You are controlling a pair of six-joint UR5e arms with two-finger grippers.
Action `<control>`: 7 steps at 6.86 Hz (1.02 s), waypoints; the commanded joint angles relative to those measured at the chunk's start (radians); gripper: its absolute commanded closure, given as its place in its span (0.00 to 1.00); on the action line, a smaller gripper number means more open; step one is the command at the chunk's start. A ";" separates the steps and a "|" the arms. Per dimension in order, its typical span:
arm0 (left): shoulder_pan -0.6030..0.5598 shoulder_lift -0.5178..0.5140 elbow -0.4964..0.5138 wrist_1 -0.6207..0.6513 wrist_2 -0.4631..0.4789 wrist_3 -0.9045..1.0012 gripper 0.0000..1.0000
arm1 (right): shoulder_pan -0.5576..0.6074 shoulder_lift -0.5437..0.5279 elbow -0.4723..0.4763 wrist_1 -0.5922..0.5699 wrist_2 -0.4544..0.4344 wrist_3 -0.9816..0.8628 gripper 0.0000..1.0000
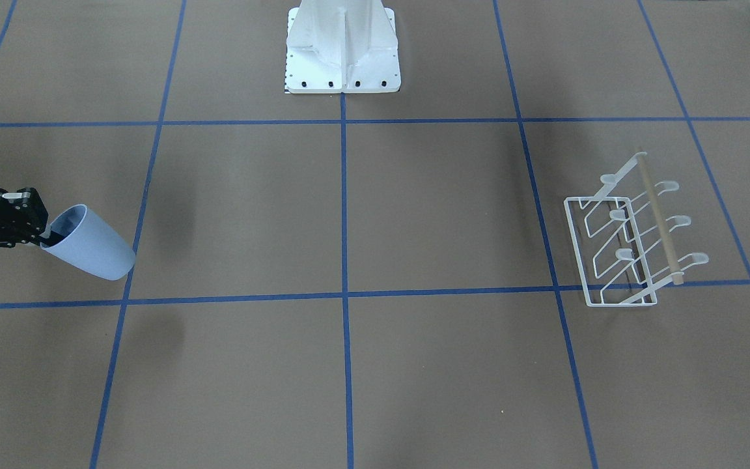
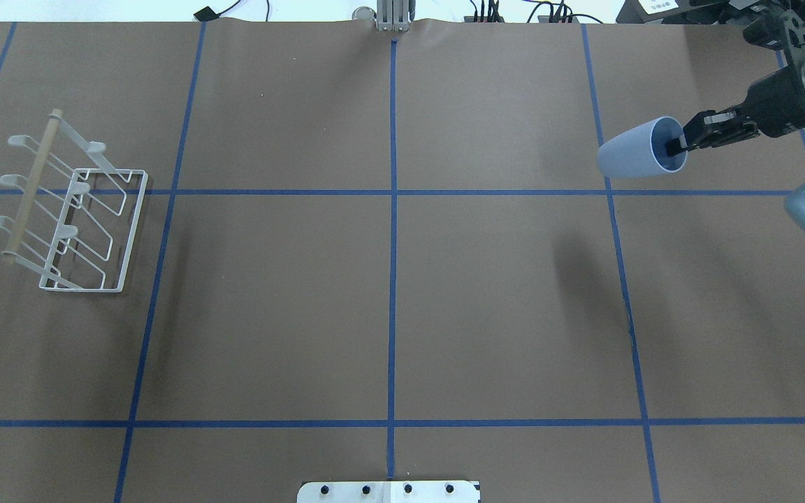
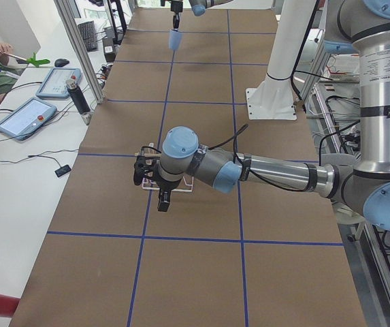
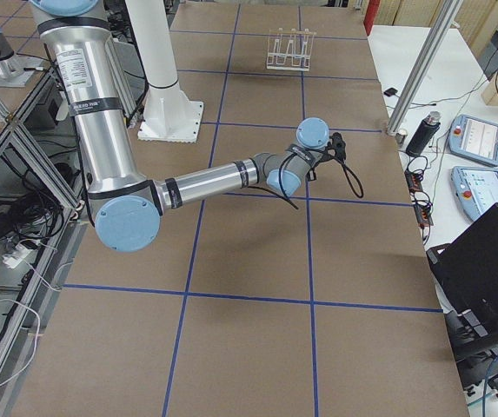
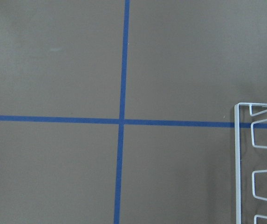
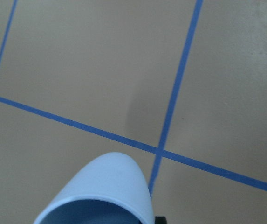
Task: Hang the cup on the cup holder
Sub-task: 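Lift the cup with the right gripper and tip it sideways toward the center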
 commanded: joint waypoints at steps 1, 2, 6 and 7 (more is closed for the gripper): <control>0.012 -0.002 0.030 -0.279 0.010 -0.147 0.02 | -0.045 -0.010 0.009 0.329 -0.156 0.331 1.00; 0.012 -0.017 0.030 -0.367 0.009 -0.231 0.02 | -0.095 -0.010 0.011 0.441 -0.248 0.465 1.00; 0.013 -0.080 0.025 -0.842 0.007 -0.913 0.02 | -0.186 0.002 0.075 0.686 -0.396 0.771 1.00; 0.044 -0.133 0.022 -0.910 0.007 -1.110 0.02 | -0.192 0.002 0.139 0.686 -0.390 0.837 1.00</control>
